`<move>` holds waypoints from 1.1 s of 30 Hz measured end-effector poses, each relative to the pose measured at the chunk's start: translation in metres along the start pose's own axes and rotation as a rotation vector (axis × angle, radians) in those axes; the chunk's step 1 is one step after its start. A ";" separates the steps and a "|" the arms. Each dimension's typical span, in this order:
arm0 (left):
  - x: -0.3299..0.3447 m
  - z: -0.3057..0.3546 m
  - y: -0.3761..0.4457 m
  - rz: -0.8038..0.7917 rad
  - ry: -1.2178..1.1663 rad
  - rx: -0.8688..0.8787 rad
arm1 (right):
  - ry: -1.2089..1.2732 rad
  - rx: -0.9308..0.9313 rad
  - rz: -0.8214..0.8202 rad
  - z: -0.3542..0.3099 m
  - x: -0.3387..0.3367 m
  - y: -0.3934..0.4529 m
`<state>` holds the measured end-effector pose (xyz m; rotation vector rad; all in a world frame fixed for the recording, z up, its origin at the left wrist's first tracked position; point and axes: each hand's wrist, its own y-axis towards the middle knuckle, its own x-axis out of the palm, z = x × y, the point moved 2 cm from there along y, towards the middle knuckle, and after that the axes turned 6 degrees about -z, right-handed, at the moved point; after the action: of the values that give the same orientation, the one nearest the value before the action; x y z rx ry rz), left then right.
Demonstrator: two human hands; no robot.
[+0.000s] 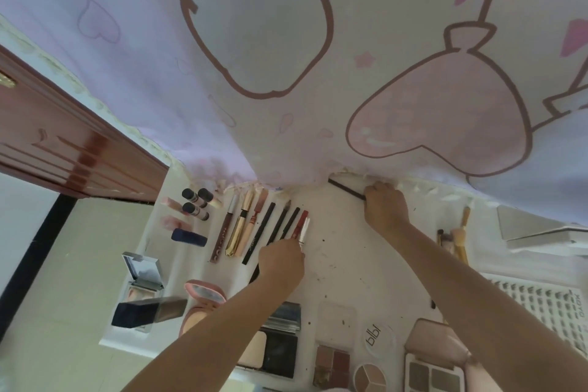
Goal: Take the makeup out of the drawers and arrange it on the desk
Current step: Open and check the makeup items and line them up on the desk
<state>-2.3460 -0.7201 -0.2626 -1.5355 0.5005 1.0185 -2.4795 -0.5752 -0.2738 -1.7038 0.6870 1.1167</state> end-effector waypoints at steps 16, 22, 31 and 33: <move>-0.035 0.031 -0.016 0.668 -0.014 0.600 | 0.405 -0.385 -0.246 0.017 -0.040 -0.101; -0.039 0.037 -0.040 0.054 0.155 0.589 | 0.406 -0.418 -0.368 0.038 -0.055 -0.119; -0.052 0.027 -0.052 -0.759 -0.822 0.423 | 0.411 -0.436 -0.321 0.042 -0.072 -0.119; -0.057 0.008 -0.047 -0.818 -0.898 0.296 | 0.479 -0.372 -0.232 0.057 -0.082 -0.116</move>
<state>-2.3418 -0.7138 -0.1889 -0.7488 -0.5554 0.8065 -2.4395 -0.4806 -0.1595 -2.3439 0.5690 0.7033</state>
